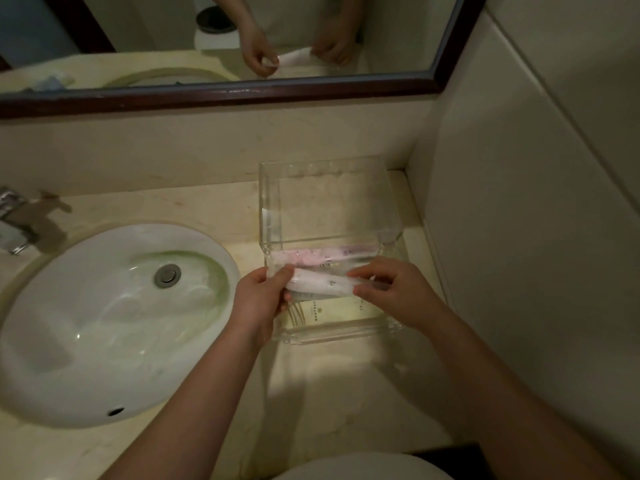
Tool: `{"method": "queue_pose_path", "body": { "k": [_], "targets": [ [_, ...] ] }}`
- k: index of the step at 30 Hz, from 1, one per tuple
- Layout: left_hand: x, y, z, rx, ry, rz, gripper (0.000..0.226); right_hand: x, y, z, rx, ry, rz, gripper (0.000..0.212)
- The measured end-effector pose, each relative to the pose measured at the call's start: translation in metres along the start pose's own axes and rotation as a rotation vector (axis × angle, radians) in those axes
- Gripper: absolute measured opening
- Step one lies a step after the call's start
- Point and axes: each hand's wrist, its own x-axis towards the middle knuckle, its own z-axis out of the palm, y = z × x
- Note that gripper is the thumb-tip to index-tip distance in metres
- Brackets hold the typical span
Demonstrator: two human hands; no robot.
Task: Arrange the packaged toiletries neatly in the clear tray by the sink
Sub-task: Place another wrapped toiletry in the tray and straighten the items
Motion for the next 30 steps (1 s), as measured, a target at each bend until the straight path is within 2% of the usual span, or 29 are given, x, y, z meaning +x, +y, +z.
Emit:
{"method": "queue_pose_path", "body": {
  "k": [4,7,10,13,19,23,26,30],
  "targets": [
    [0.007,0.004,0.005,0.076,-0.014,0.126,0.020,0.000,0.000,0.002,-0.040,-0.094,0.116,0.027],
    [0.004,0.011,0.009,0.090,-0.105,0.199,0.011,0.004,-0.003,0.006,-0.139,-0.168,0.105,0.018],
    [-0.003,0.020,0.014,0.242,-0.218,0.285,0.004,0.011,-0.013,0.014,-0.173,-0.179,0.070,0.004],
    [-0.006,0.022,0.019,0.259,-0.180,0.313,0.010,0.014,-0.021,0.027,-0.201,-0.178,0.035,0.027],
    [0.001,0.006,0.006,-0.092,-0.086,0.095,0.011,0.004,-0.018,0.038,-0.131,-0.172,0.094,0.017],
    [0.011,0.002,-0.006,-0.222,0.016,0.002,0.012,0.000,-0.006,0.021,-0.194,-0.214,0.259,0.014],
    [0.016,-0.003,-0.011,-0.079,-0.007,-0.020,0.011,0.002,0.004,0.004,-0.131,-0.088,0.358,0.013],
    [0.027,-0.009,-0.010,0.443,0.102,0.193,0.024,0.014,0.011,-0.007,0.060,0.149,0.466,0.014]
  ]
}}
